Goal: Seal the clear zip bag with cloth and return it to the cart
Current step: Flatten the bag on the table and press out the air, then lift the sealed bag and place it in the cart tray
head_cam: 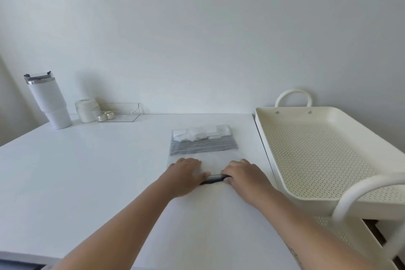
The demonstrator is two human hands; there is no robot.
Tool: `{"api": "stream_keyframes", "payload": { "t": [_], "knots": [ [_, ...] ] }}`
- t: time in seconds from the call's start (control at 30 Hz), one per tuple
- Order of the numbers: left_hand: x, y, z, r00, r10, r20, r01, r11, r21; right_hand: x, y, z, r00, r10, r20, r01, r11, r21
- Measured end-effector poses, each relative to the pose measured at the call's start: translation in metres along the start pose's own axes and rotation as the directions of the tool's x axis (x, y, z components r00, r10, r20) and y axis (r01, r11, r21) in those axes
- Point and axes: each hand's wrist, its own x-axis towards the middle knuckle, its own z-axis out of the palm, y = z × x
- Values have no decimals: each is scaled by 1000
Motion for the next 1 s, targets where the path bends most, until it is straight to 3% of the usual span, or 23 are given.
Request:
{"api": "stream_keyframes", "payload": {
  "t": [0.1, 0.2, 0.33, 0.53, 0.83, 1.0],
  "knots": [
    [-19, 4, 3, 980, 173, -103, -180, 982, -62, -1, -1, -5, 999, -48, 10, 48, 998, -43],
    [-29, 13, 1, 935, 265, -235, -243, 963, 119, -1, -7, -7, 999, -45, -27, 43, 996, -80],
    [-26, 19, -21, 924, 209, -320, -178, 976, 123, 4, -14, -23, 996, -19, -89, 21, 999, 27],
    [5, 26, -110, 943, 146, -299, -95, 979, 180, 42, -9, -91, 977, 138, -162, -110, 979, 171],
    [26, 50, -250, 908, 60, -415, -46, 998, 44, 99, -30, -235, 939, 159, -304, -131, 985, 108],
    [22, 59, -299, 933, 91, -349, -106, 994, -24, 100, -41, -291, 960, 153, -234, -118, 980, 158]
  ]
}}
